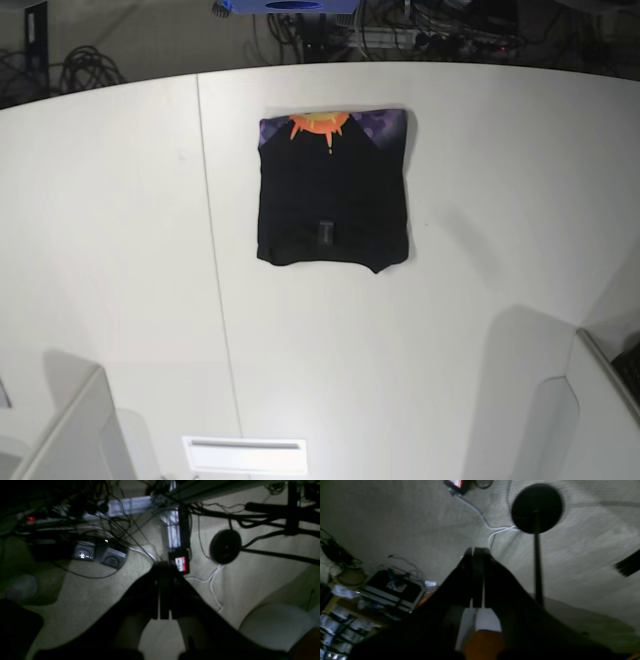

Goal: Fold the T-shirt properly

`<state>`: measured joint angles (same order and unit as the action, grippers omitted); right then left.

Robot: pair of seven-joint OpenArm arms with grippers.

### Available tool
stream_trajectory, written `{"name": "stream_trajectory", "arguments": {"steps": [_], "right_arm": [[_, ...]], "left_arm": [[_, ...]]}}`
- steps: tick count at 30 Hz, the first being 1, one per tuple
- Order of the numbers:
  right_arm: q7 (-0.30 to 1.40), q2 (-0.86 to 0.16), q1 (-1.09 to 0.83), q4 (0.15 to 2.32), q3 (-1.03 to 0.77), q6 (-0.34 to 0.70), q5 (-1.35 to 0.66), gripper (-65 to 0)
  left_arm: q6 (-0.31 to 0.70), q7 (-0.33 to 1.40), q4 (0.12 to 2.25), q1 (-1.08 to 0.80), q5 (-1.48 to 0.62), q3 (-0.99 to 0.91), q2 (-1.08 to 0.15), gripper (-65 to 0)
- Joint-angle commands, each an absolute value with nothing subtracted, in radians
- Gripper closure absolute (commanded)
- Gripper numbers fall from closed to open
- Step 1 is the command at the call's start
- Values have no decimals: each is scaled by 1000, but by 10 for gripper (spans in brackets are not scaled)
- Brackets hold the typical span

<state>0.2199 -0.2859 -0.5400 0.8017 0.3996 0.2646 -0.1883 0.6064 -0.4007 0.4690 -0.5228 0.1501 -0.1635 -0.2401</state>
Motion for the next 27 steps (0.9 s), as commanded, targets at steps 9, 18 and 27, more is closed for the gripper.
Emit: {"name": "stream_trajectory", "arguments": {"steps": [9, 18, 27], "right_arm": [[-182, -143, -329, 185, 401, 271, -189, 0], [-282, -91, -302, 131, 394, 271, -193, 0], [-285, -76, -291, 133, 395, 271, -193, 0]], "left_arm": [[616, -404, 108, -243, 374, -165, -251, 0], [472, -410, 10, -160, 519, -165, -188, 0], [332, -412, 12, -130, 559, -176, -177, 0]]}}
